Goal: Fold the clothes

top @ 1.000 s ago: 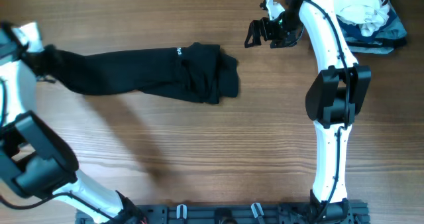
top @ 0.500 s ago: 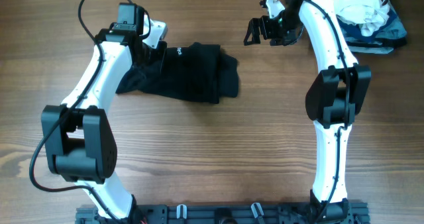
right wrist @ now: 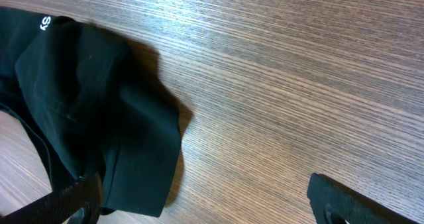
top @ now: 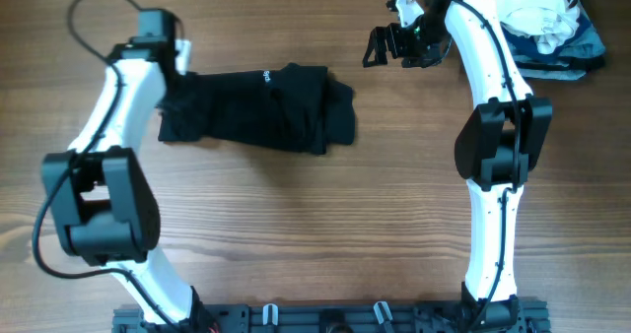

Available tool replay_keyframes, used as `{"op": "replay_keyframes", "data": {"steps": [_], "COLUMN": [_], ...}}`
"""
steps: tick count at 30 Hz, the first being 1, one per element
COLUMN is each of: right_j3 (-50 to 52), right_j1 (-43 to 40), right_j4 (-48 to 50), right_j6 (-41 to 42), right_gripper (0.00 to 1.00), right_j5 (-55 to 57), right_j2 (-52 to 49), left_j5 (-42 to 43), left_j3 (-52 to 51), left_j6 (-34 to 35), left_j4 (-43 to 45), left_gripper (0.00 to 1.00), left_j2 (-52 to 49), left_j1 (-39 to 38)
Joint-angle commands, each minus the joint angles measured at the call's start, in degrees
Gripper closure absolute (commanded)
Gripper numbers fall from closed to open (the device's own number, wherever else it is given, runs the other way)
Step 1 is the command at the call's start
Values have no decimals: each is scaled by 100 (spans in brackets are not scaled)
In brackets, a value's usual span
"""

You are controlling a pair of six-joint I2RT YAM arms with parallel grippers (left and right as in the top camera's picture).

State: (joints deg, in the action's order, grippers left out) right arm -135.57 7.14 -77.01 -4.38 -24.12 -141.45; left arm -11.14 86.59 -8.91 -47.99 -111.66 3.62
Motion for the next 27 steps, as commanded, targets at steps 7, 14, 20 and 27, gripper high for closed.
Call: {"op": "replay_keyframes", "data": {"steps": [7,14,20,27], "right_j3": [15,15,15,15], "right_j1": [-2,-2,-2,-2], "right_j4": [48,48,55,66], "right_j6": [4,7,-17,-15], "right_gripper": [1,0,1,0], "right_j5": [42,42,46,85], "right_j2": [33,33,33,33], "left_j5": [-835,-625,721,2011], "left_j3": [763,761,190,-146], "left_j6": [-1043,-1040,-949,-817], "left_j4": [326,55,-417,-367], "left_gripper": [96,96,92,0], "left_j2": [282,280,273,273], "left_j1": [1467,577,-396,-804]}}
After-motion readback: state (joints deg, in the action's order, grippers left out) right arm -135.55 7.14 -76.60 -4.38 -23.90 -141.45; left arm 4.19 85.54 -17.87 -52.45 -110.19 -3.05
